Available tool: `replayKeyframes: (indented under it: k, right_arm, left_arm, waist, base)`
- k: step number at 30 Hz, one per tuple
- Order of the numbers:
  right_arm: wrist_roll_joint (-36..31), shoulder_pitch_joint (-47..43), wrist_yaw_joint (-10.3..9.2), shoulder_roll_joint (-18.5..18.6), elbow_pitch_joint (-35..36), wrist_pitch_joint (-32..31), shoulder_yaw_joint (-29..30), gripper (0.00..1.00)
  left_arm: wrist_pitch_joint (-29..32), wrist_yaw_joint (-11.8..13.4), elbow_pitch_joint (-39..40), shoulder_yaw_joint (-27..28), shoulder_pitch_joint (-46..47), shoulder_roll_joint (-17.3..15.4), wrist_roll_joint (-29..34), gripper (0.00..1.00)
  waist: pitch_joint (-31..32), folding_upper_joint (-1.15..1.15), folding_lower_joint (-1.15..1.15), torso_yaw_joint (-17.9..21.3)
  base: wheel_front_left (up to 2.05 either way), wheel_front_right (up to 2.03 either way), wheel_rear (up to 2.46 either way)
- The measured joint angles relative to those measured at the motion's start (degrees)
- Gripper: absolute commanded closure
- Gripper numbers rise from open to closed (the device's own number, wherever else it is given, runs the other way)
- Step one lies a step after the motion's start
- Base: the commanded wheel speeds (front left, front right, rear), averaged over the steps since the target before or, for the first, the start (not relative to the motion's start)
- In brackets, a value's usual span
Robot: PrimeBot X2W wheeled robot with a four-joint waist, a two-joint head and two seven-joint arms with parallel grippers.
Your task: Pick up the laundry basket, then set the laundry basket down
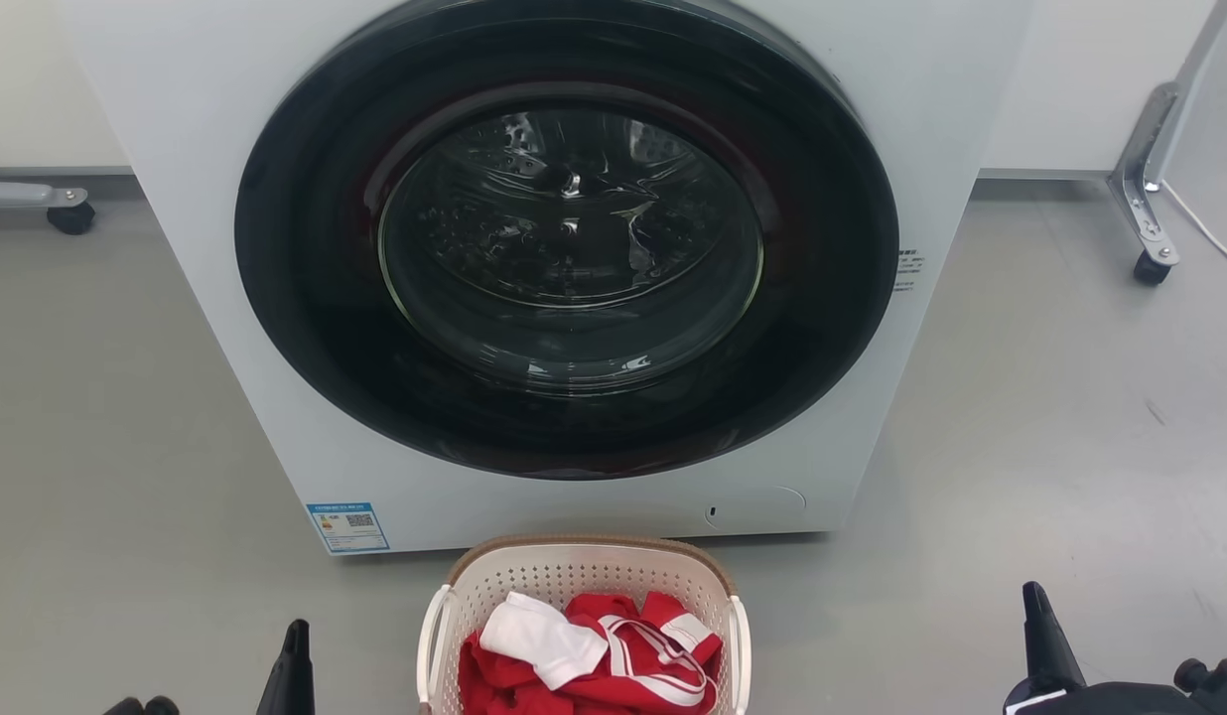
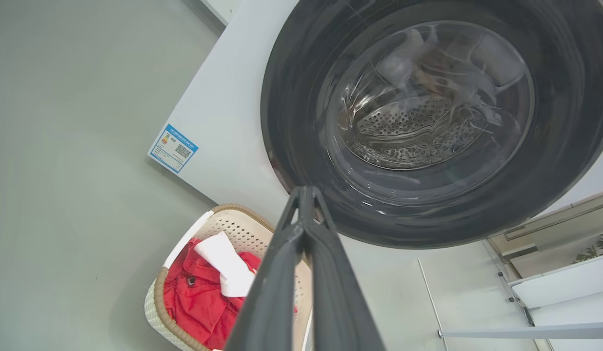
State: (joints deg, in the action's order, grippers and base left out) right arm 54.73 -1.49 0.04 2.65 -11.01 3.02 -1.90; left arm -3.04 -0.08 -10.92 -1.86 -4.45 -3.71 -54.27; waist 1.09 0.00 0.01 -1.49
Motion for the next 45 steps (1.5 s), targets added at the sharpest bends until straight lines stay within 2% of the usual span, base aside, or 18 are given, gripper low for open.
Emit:
replayKeyframes:
  k: [45]
  right_arm:
    - [34.9,5.7,6.46,-0.1,-5.9,-9.0,9.0,1.00]
  left_arm:
    - [9.0,-6.5,-5.6,6.8,8.4,1.1,-35.2,1.00]
  waist:
    - [-1.1,0.00,-0.01,1.4]
  base:
    - [0.00,0.00,0.00]
